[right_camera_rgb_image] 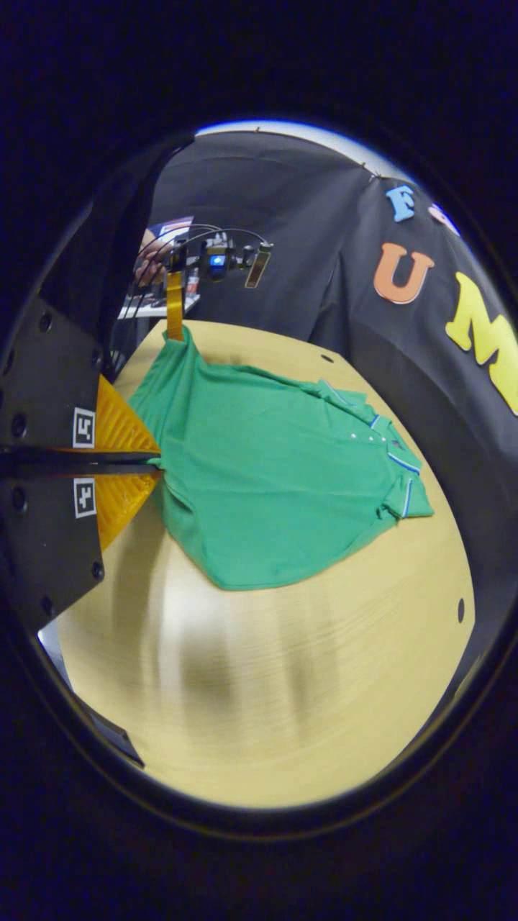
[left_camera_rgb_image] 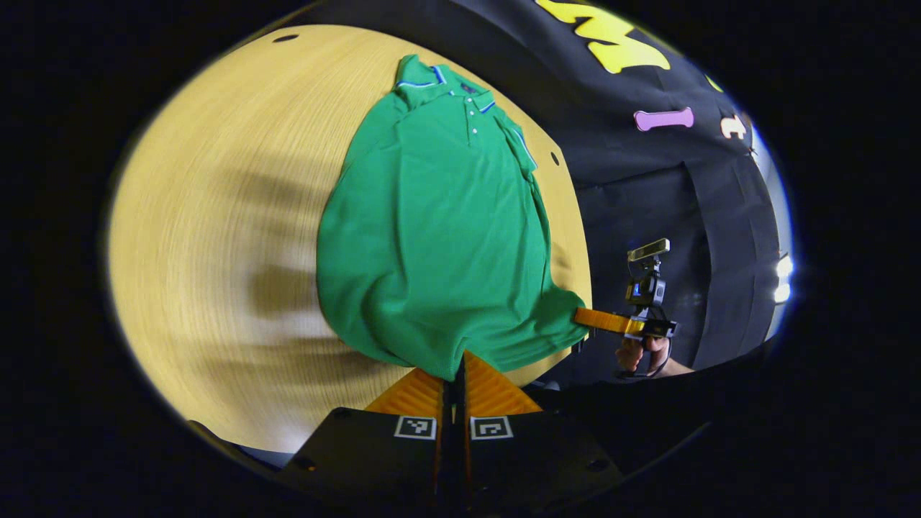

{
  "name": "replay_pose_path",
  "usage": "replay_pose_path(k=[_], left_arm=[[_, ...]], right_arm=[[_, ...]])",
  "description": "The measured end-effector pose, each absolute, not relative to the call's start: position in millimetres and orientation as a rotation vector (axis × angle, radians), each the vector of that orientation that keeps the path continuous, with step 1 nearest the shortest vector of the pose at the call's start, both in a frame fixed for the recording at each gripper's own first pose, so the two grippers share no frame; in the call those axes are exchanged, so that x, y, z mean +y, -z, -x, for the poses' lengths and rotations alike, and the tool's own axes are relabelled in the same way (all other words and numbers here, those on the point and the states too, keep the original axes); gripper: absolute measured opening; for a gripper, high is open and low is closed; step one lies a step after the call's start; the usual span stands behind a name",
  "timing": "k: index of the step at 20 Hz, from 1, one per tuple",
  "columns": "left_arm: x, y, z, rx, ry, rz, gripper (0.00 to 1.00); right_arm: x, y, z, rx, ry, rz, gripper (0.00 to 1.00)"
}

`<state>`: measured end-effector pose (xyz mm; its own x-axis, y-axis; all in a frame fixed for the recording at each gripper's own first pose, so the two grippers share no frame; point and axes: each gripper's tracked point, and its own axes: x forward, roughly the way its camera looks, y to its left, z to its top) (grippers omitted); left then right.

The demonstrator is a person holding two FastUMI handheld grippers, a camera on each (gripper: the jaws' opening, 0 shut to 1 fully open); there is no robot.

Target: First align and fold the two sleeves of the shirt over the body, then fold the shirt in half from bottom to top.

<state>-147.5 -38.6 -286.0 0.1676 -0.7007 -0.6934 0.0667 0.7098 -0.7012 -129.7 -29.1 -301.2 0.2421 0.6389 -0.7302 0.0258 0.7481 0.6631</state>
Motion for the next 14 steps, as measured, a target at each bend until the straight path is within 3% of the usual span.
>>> replay_pose_path(k=[14], left_arm=[[14.1,200.0,47.7,0.924,0.535,0.061,0.04]], right_arm=[[-33.5,190.4,11.1,0.988,-0.459,-0.764,0.01]])
